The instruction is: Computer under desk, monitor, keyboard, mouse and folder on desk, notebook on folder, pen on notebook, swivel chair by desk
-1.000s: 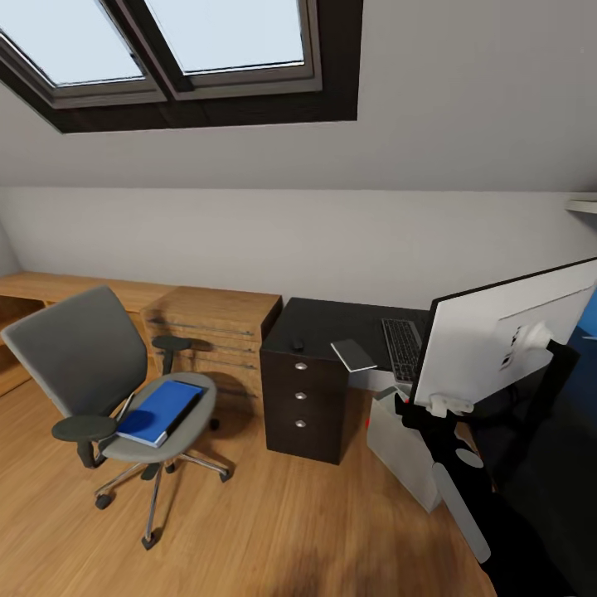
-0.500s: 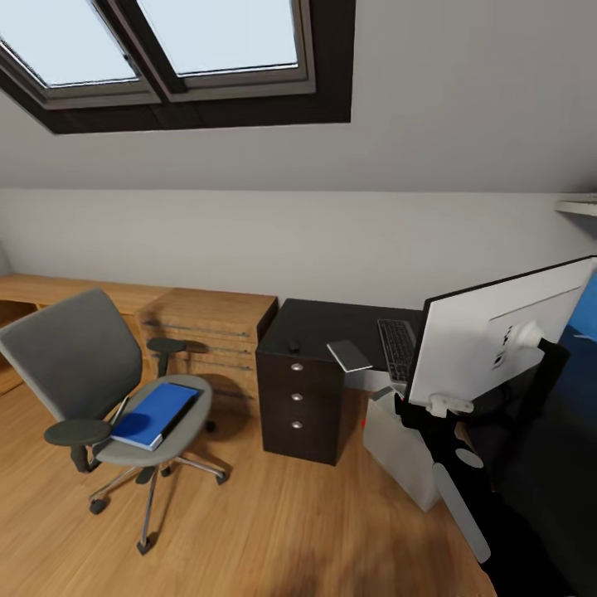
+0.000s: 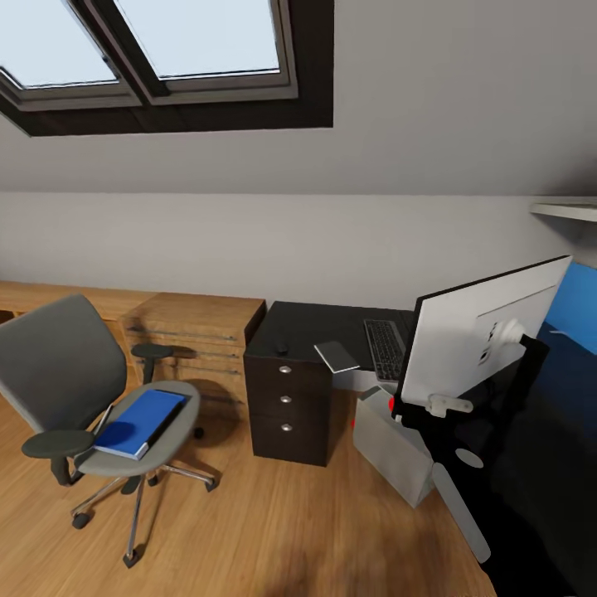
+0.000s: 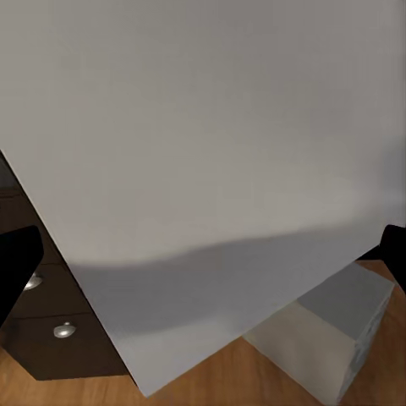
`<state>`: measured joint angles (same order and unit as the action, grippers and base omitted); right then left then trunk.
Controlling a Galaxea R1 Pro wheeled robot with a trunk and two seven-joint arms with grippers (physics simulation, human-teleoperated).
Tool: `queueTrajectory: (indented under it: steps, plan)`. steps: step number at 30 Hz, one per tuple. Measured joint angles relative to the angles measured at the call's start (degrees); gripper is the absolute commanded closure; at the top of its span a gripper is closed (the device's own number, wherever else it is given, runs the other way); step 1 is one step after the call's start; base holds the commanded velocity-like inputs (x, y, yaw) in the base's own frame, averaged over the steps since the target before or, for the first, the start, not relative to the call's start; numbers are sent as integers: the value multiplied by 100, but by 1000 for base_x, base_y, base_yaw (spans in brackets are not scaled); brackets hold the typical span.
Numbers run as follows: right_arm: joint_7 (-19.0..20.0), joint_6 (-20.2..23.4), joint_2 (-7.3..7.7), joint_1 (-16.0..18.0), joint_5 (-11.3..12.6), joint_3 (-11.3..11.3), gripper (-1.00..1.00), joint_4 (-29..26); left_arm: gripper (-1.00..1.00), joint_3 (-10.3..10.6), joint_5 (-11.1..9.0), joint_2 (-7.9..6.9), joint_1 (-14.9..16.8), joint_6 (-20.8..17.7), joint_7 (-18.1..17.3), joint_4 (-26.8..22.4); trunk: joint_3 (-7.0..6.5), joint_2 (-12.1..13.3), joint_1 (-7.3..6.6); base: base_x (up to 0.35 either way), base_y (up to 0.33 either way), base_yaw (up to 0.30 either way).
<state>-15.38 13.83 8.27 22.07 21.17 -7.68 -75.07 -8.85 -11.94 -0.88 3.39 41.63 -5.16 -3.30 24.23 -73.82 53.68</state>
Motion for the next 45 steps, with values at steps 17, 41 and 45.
queueTrajectory:
  steps: [17,41,45]
  plan:
    - [-10,6,1,-2,-16,5,-100,1,-100,0,-2,-7,0,2,13,-1,-1,0,0,-87,0,-1]
    - [-10,5,1,1,-19,9,-100,9,-100,3,-18,-15,-1,-24,46,-1,-378,841,-461,-1,0,0]
    - [-13,13,-1,-1,6,29,-100,50,-100,1,-18,-18,-1,-41,46,-1,-450,1002,-548,0,0,0]
